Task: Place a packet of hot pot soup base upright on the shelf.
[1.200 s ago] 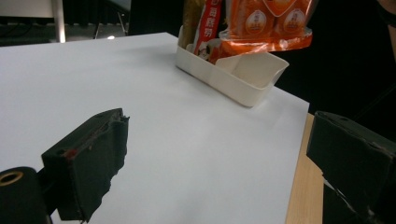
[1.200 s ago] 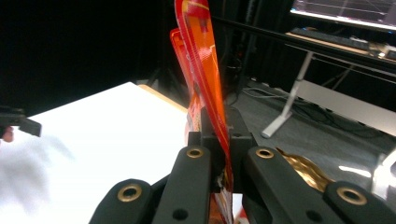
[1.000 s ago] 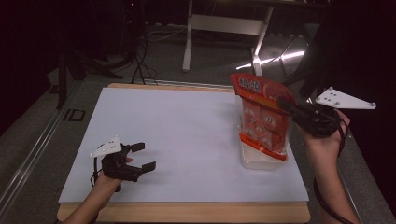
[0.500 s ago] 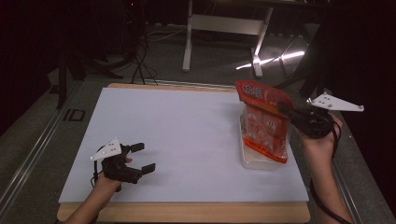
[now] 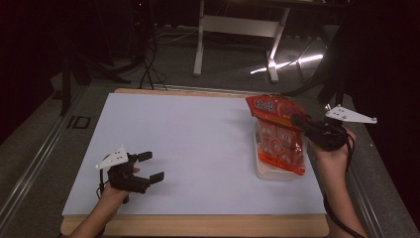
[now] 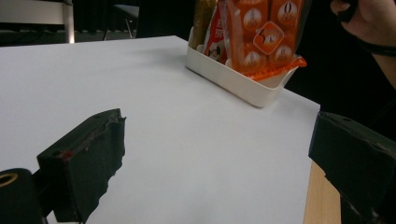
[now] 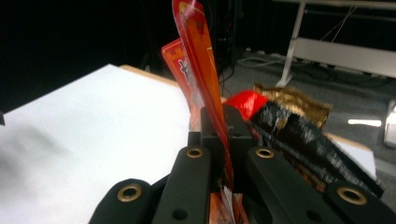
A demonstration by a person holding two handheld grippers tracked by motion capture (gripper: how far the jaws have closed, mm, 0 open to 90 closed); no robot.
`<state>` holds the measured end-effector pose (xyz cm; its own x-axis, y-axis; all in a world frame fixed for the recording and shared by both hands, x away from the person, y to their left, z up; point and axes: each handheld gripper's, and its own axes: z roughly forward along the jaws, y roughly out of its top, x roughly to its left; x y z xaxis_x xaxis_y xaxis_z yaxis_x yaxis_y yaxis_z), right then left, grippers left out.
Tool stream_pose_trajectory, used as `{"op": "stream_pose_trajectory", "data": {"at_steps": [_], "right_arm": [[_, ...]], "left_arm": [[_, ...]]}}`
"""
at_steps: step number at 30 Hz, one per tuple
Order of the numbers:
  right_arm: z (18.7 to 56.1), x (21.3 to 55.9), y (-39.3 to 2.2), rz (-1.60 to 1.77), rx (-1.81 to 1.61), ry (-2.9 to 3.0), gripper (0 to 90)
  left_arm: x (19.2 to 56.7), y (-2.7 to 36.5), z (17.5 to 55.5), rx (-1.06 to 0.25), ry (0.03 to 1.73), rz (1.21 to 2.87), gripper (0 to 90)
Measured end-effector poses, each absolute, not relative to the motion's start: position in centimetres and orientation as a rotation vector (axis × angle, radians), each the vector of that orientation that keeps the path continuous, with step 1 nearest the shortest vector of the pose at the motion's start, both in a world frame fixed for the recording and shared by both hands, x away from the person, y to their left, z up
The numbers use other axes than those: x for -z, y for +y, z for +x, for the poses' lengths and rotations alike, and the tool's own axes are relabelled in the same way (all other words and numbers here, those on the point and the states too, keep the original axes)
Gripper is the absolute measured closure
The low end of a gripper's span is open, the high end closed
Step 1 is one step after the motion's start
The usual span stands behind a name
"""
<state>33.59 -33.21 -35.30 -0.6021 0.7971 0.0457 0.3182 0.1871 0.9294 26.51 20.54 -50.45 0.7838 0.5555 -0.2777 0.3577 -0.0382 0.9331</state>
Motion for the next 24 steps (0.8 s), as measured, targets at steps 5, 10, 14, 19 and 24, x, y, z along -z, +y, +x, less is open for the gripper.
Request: {"op": "stream_pose_trajectory", "data": {"at_steps": [5, 10, 14, 19, 24], "right_arm": [[33.7, 36.8, -33.6, 1.093, -1.43, 2.006, 90.0], [33.6, 37.8, -34.7, 1.142, -1.462, 1.987, 89.9], [33.2, 38.6, -35.4, 1.165, -1.449, 1.975, 89.9], [32.8, 39.2, -36.1, 1.177, -1.437, 1.972, 89.8], [32.6, 39.6, -36.5, 1.186, -1.416, 1.962, 89.8]], "left_arm": [[50.5, 20.5, 26.5, -0.18, 0.739, 1.652, 4.1], [50.6, 20.4, 26.6, -0.176, 0.74, 1.658, 4.1], [50.6, 20.4, 26.7, -0.175, 0.738, 1.661, 4.1], [50.6, 20.3, 26.8, -0.173, 0.738, 1.665, 4.1], [50.7, 20.3, 26.8, -0.171, 0.739, 1.665, 4.1]]}}
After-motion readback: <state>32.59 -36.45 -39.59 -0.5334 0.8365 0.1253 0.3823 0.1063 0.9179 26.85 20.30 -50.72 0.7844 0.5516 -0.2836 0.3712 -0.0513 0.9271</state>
